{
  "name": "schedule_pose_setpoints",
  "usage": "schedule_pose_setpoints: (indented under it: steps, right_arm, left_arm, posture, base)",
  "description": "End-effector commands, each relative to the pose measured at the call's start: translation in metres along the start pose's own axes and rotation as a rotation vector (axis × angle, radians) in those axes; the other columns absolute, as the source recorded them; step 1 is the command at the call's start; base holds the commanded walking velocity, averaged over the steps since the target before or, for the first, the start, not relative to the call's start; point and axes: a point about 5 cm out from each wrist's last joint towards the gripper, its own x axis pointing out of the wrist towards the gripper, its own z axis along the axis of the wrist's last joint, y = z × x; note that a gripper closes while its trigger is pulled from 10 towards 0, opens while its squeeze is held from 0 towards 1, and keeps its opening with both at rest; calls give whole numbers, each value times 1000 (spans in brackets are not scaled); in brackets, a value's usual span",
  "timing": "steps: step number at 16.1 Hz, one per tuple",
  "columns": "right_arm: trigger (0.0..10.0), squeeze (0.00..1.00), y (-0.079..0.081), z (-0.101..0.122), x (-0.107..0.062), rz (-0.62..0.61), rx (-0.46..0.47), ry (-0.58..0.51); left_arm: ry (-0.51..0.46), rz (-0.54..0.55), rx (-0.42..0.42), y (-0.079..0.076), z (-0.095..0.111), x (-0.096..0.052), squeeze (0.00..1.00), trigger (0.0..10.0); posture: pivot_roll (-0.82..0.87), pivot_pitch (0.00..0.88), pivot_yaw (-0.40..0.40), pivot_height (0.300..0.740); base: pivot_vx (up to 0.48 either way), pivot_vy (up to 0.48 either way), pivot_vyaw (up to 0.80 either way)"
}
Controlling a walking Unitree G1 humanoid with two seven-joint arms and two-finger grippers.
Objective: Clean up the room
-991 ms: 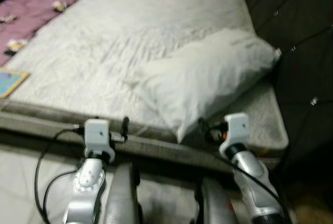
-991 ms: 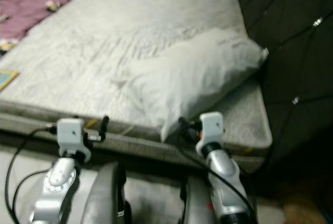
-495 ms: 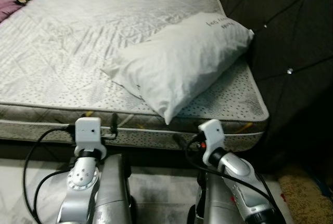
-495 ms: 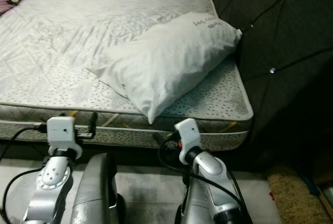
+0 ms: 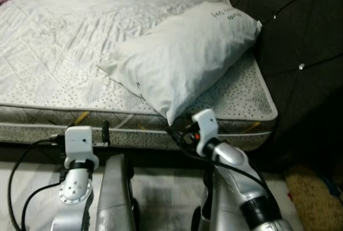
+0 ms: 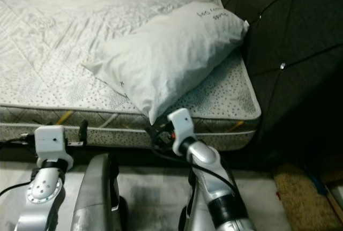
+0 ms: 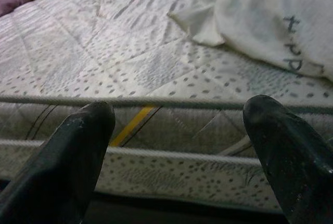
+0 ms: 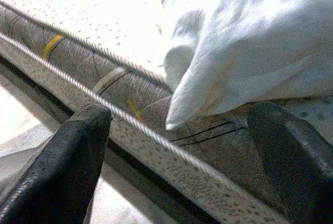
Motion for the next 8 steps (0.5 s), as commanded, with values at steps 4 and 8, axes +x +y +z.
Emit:
schedule_pose_setpoints:
  steps: [4, 8]
  right_arm:
    - [10000, 0, 8, 1, 14, 7, 3, 36]
    - [10000, 0, 2, 4, 13, -32, 8, 3]
  left_arm:
    - [30, 14, 20, 9, -3, -9, 0, 10000]
    - [1, -40, 8, 2, 3, -6, 0, 10000]
  posture:
    - [102, 137, -42, 515]
    - [89, 123, -38, 515]
  base:
    - [0, 0, 0]
    - [285, 0, 0]
